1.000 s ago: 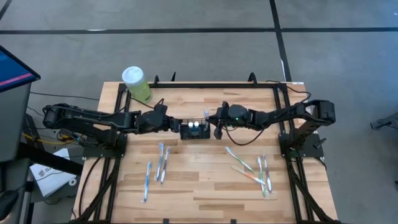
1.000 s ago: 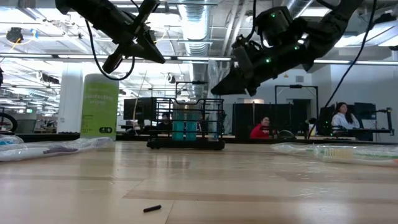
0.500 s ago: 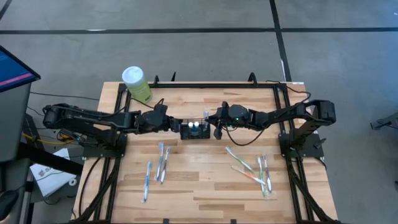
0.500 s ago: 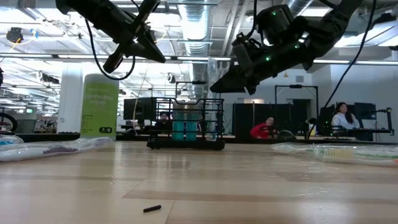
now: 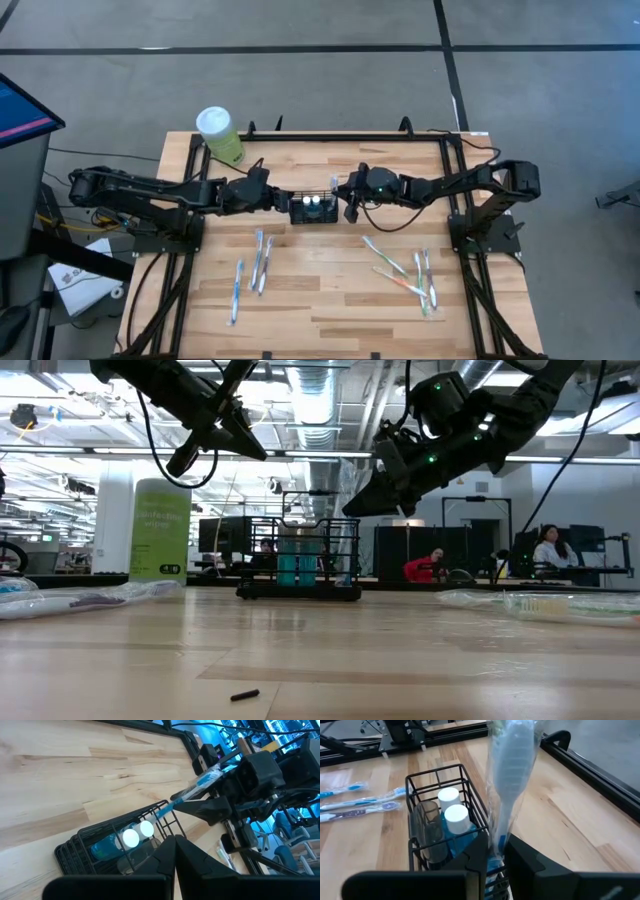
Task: Pick & Place toothbrushing station
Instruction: Put the top right blue toothbrush into the black mesh organizer, then put the bottom blue toothbrush into the black mesh organizer
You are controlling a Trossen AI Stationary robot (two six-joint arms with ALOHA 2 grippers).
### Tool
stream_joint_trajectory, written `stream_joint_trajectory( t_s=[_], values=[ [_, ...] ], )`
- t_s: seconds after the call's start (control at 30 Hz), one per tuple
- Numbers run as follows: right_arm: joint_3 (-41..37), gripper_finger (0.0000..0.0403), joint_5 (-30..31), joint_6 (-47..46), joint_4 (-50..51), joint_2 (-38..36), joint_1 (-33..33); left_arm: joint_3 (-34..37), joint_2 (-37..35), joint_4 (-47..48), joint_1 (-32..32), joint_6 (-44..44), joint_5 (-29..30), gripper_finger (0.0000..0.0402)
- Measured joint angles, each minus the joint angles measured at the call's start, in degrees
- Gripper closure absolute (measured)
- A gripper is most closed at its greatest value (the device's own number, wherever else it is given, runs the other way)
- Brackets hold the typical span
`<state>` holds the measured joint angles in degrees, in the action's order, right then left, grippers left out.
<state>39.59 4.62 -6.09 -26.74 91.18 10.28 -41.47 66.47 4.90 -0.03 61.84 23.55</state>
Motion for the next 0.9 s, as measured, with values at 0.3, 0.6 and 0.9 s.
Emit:
stream_joint_trajectory(
  t_s=[0.3, 0.6, 0.9],
  values=[
    [0.0, 0.0351, 0.0, 0.0, 0.1, 0.0, 0.0, 0.0, 0.0, -0.3, 0.0, -0.1, 0.1, 0.0402],
    [-0.2, 0.0304, -0.1, 0.0, 0.5, 0.2, 0.0, 0.0, 0.0, -0.7, 0.0, -0.4, 0.2, 0.0402],
    [-0.2, 0.0225, -0.1, -2.5, 0.4, -0.1, 0.0, 0.0, 0.0, -0.8, 0.0, -1.6, 0.5, 0.0402]
  ],
)
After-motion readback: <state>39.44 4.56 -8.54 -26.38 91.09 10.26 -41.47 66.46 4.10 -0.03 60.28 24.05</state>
